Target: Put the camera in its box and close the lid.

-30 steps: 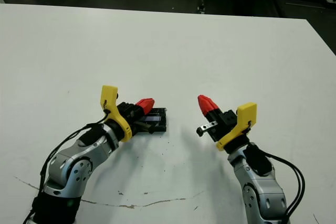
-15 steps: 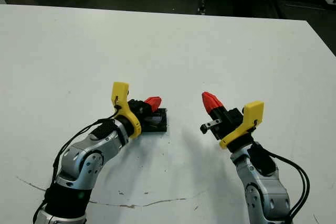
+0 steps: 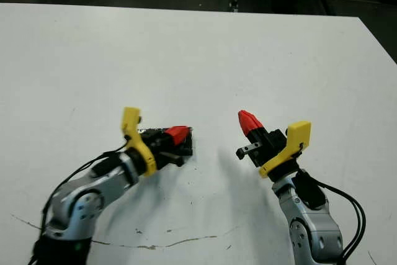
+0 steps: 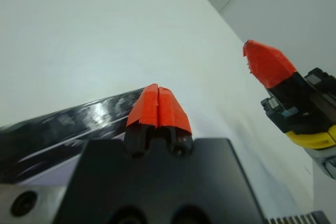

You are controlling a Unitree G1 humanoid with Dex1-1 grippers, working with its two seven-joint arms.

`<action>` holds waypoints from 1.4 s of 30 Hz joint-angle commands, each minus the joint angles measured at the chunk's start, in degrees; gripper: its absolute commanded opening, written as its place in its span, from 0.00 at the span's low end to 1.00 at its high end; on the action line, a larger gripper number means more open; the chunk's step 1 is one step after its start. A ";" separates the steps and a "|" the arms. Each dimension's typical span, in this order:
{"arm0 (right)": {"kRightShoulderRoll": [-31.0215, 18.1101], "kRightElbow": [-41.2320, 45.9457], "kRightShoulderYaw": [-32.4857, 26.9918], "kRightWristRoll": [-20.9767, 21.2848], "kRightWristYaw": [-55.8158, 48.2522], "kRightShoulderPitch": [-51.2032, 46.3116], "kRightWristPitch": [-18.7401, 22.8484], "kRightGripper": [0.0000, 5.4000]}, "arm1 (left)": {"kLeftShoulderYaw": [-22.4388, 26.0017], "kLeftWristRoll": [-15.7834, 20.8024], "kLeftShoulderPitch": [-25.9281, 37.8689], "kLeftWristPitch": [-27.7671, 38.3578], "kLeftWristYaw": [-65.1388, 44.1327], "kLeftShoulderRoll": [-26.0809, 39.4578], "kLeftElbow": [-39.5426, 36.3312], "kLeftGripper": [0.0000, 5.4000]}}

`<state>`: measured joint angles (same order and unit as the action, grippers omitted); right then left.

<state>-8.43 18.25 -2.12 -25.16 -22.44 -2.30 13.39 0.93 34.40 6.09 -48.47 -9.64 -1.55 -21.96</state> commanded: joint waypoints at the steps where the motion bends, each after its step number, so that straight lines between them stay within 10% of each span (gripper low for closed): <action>1: 0.17 -0.09 -0.24 0.34 0.91 -0.46 0.02 0.00 | 3.62 -0.24 -0.90 4.50 -1.27 2.95 -3.37 0.00; 23: 4.44 0.06 -2.05 2.63 7.43 0.37 -3.74 0.00 | 14.02 -8.44 -6.72 44.10 -5.73 5.25 6.01 0.00; 42: 5.99 -2.96 -3.14 8.31 12.34 1.09 -10.49 0.00 | 9.24 -11.30 -11.05 51.40 -2.47 -0.54 8.86 0.00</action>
<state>-2.25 15.95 -4.65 -17.20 -10.66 -1.15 3.38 10.48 23.78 -4.50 2.50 -12.46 -2.15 -13.92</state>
